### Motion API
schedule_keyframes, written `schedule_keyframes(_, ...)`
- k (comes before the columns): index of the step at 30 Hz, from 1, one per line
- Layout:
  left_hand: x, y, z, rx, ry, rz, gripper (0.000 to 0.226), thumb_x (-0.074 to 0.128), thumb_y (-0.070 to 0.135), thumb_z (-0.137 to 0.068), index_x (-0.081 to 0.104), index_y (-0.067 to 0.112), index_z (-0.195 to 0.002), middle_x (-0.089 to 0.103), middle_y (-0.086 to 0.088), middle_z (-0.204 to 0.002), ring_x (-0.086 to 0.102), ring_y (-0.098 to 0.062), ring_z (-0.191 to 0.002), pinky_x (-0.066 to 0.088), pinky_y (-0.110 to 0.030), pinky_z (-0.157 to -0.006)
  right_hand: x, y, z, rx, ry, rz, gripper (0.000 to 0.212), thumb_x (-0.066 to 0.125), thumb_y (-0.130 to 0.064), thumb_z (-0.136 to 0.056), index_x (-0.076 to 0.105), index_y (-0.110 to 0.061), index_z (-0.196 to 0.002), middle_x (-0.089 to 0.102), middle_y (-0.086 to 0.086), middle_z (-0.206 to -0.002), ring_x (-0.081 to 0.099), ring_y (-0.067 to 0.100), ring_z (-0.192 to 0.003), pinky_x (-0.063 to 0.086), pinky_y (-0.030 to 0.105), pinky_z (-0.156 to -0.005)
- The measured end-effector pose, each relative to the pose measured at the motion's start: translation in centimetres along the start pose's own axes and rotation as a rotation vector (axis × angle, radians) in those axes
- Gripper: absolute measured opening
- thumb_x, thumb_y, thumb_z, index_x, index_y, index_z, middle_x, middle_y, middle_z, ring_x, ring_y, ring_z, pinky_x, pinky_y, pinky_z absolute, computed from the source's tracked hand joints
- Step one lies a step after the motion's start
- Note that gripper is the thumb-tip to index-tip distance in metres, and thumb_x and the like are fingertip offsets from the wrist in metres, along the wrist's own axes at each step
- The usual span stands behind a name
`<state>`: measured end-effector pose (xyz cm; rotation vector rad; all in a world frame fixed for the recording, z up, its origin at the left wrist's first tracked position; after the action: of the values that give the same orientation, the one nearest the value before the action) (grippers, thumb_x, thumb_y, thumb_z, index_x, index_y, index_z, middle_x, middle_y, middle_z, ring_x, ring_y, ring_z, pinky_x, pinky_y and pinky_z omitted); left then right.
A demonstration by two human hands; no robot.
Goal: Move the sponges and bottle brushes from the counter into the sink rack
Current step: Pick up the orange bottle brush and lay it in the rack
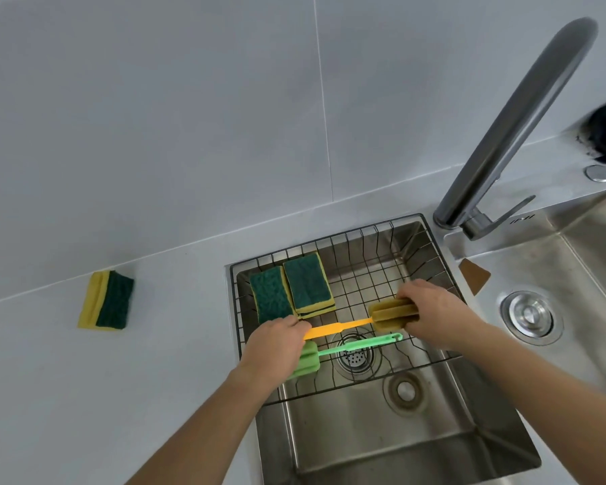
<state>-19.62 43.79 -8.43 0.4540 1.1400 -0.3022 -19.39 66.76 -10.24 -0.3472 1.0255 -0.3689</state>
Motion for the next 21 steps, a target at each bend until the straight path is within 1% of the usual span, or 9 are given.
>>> schedule_keyframes(3, 1.4, -0.5, -0.6, -0.029, -0.031, -0.027, 0.026, 0.052, 0.015, -0.092, 0.057, 0.020, -0.117, 0.063, 0.000, -0.110, 0.061, -0.021, -0.097, 0.053, -0.033, -0.081, 1.0, 0.4, -0.9, 0.008, -0.030, 0.001, 0.031, 0.069, -0.017, -0.079, 0.057, -0.023, -0.107, 0.055, -0.004, -0.105, 0.057, 0.016, -0.089, 0.053, 0.032, -0.082)
schedule_keyframes(7, 2.2, -0.8, -1.0, -0.051, -0.046, -0.072, 0.027, 0.053, 0.012, -0.090, 0.055, 0.019, -0.116, 0.063, -0.001, -0.108, 0.062, -0.022, -0.095, 0.051, -0.033, -0.076, 1.6, 0.8, -1.5, 0.000, -0.013, -0.019, 0.032, 0.071, -0.018, -0.081, 0.057, -0.023, -0.109, 0.056, -0.003, -0.104, 0.057, 0.016, -0.090, 0.053, 0.033, -0.084)
schedule_keyframes(11, 2.8, -1.3, -1.5, -0.065, -0.072, -0.071, 0.021, 0.054, 0.010, -0.089, 0.056, 0.019, -0.107, 0.065, 0.000, -0.103, 0.065, -0.023, -0.090, 0.053, -0.035, -0.071, 2.3, 1.1, -2.0, 0.008, -0.016, -0.016, 0.036, 0.072, -0.020, -0.081, 0.056, -0.024, -0.114, 0.057, -0.003, -0.107, 0.059, 0.017, -0.093, 0.054, 0.036, -0.087)
schedule_keyframes(14, 3.6, -1.5, -1.9, -0.048, -0.087, -0.012, 0.015, 0.050, 0.015, -0.092, 0.059, 0.019, -0.103, 0.067, 0.001, -0.100, 0.066, -0.021, -0.087, 0.055, -0.036, -0.070, 3.1, 1.4, -2.1, 0.020, -0.044, 0.001, 0.039, 0.072, -0.023, -0.081, 0.056, -0.024, -0.116, 0.058, -0.001, -0.111, 0.059, 0.019, -0.095, 0.054, 0.037, -0.089)
schedule_keyframes(16, 4.2, -1.4, -2.1, -0.029, -0.104, 0.027, 0.019, 0.045, 0.021, -0.094, 0.062, 0.019, -0.103, 0.068, 0.001, -0.100, 0.065, -0.021, -0.086, 0.056, -0.039, -0.071, 3.5, 1.6, -2.1, 0.023, -0.046, 0.011, 0.039, 0.072, -0.023, -0.081, 0.055, -0.024, -0.116, 0.057, -0.001, -0.112, 0.059, 0.020, -0.096, 0.053, 0.037, -0.089)
schedule_keyframes(19, 4.8, -1.6, -2.2, -0.026, -0.130, 0.072, 0.026, 0.037, 0.030, -0.098, 0.061, 0.020, -0.102, 0.067, 0.001, -0.100, 0.064, -0.021, -0.085, 0.055, -0.040, -0.072, 3.6, 1.7, -2.2, 0.014, -0.037, 0.008, 0.038, 0.071, -0.018, -0.081, 0.056, -0.024, -0.116, 0.057, -0.001, -0.115, 0.060, 0.020, -0.097, 0.054, 0.038, -0.089)
schedule_keyframes(21, 5.2, -1.7, -2.2, -0.031, -0.153, 0.096, 0.032, 0.034, 0.036, -0.099, 0.061, 0.019, -0.106, 0.066, 0.000, -0.104, 0.063, -0.020, -0.088, 0.054, -0.040, -0.075, 3.7, 1.7, -2.2, 0.008, -0.034, 0.003, 0.039, 0.071, -0.017, -0.081, 0.056, -0.025, -0.117, 0.057, -0.001, -0.116, 0.060, 0.020, -0.097, 0.054, 0.037, -0.090)
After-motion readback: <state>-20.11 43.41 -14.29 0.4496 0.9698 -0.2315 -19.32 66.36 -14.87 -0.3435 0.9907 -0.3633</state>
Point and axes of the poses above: each hand's wrist, its own z-axis away from the middle knuckle, its own x-axis out of the palm, y = z × x, the point moved 9 cm from there along -z, towards the middle knuckle
